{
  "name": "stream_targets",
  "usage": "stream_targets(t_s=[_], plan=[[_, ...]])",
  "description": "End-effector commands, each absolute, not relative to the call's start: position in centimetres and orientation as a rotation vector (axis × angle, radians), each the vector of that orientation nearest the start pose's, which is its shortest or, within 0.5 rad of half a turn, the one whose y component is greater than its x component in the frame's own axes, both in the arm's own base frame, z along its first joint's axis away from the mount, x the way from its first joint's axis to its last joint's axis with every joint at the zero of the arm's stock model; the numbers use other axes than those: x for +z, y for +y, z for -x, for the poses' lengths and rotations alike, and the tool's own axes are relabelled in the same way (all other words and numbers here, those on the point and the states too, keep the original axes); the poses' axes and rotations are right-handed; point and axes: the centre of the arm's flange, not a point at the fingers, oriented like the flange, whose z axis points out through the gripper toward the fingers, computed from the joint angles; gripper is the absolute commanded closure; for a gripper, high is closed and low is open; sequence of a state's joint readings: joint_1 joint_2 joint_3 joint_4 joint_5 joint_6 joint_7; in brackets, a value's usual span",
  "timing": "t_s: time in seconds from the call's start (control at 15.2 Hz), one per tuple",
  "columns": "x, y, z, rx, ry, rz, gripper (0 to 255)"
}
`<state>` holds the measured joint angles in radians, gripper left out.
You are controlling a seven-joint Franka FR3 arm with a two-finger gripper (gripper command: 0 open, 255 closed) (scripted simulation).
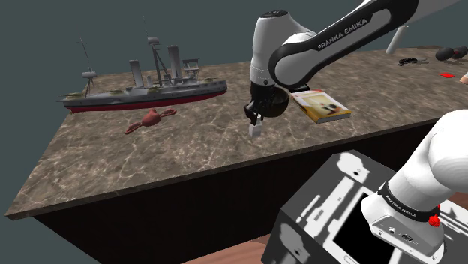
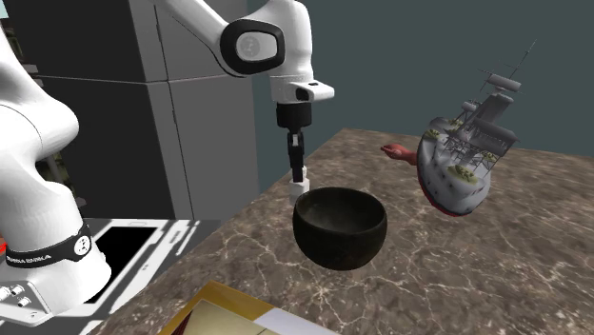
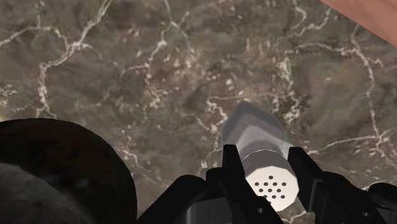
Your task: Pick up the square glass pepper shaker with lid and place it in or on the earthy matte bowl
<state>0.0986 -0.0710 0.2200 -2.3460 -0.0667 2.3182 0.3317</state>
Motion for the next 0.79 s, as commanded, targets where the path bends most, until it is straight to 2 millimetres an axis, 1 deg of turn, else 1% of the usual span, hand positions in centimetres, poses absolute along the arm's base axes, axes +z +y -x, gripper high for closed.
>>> stream_targets(t_s=[0.0, 0.73], plan=[[37.2, 15.5, -47.4, -0.095, -0.049, 3.189, 255], [43.0, 15.5, -47.4, -0.095, -0.049, 3.189, 255]])
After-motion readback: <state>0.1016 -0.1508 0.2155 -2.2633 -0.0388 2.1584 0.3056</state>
